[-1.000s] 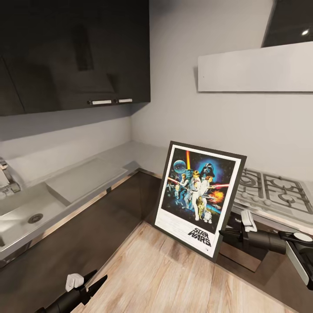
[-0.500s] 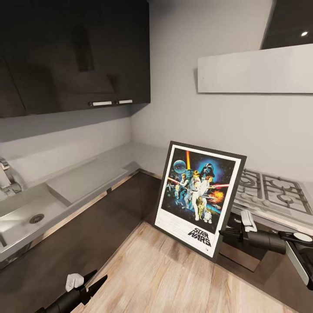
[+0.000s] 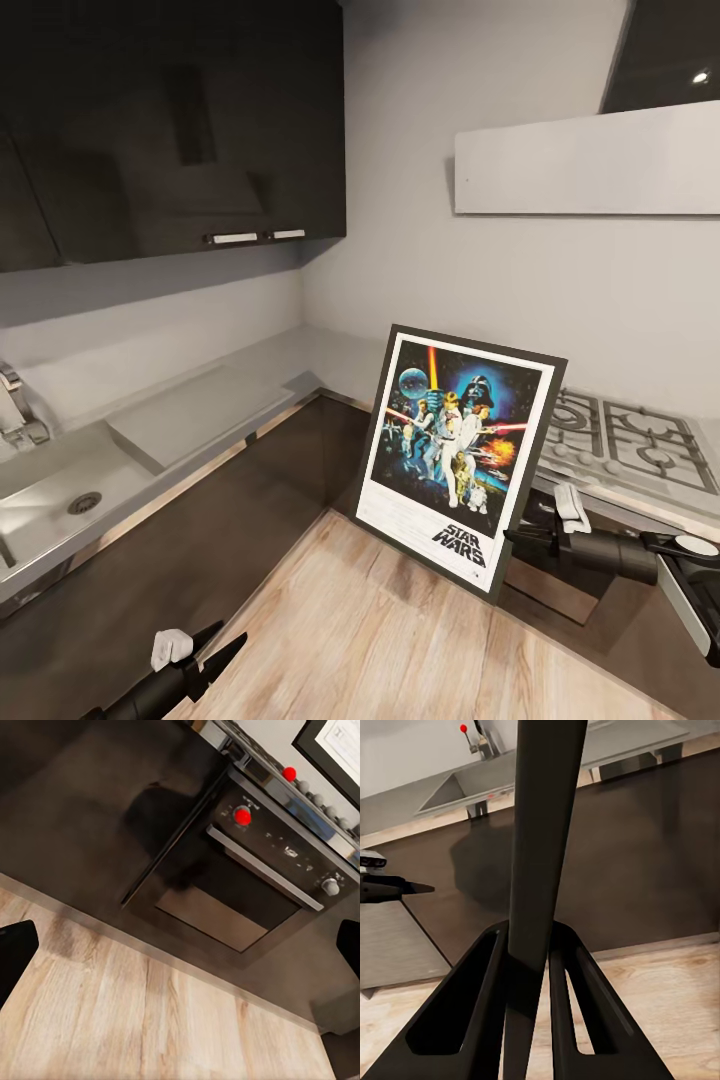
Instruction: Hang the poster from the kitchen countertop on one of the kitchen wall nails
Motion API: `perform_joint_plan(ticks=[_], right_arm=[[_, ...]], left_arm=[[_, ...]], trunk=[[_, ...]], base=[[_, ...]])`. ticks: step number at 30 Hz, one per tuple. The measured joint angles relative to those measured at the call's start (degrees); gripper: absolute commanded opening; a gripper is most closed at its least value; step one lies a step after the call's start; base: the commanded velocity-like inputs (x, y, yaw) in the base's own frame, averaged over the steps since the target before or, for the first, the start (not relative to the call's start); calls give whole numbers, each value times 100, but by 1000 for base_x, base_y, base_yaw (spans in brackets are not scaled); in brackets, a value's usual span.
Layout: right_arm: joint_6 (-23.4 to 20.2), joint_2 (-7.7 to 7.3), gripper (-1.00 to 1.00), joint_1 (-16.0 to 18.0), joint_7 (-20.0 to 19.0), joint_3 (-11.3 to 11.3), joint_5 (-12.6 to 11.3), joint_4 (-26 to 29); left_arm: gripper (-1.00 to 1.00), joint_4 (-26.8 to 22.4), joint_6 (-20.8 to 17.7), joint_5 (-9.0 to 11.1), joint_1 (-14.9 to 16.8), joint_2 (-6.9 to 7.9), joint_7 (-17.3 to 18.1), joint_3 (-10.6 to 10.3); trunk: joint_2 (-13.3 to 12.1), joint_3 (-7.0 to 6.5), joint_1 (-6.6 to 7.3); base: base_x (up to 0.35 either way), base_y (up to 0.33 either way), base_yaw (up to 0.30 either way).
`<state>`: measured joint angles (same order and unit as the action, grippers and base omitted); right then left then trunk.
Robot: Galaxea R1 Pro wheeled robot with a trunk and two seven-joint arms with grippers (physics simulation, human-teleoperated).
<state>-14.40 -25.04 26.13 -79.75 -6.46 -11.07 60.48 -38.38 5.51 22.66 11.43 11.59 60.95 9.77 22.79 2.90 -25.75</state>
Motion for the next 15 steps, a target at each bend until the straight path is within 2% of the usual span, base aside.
perform_joint_plan(ticks=[5,12,15], right_arm=[[0,0,-100,0,0,-1,0,0],[0,1,-100,3,4,4,1,20],[-5,1,-100,1,7,0,1,33]], left_arm=[[100,-1,3,0,-2,0,4,11],[100,-2,16,2,-2,1,22,32],[100,-1,32,0,1,0,27,33]], trunk=[[0,0,0],[1,0,0],[-1,0,-2]], base=[[0,0,39],[-3,0,230],[-153,0,143]])
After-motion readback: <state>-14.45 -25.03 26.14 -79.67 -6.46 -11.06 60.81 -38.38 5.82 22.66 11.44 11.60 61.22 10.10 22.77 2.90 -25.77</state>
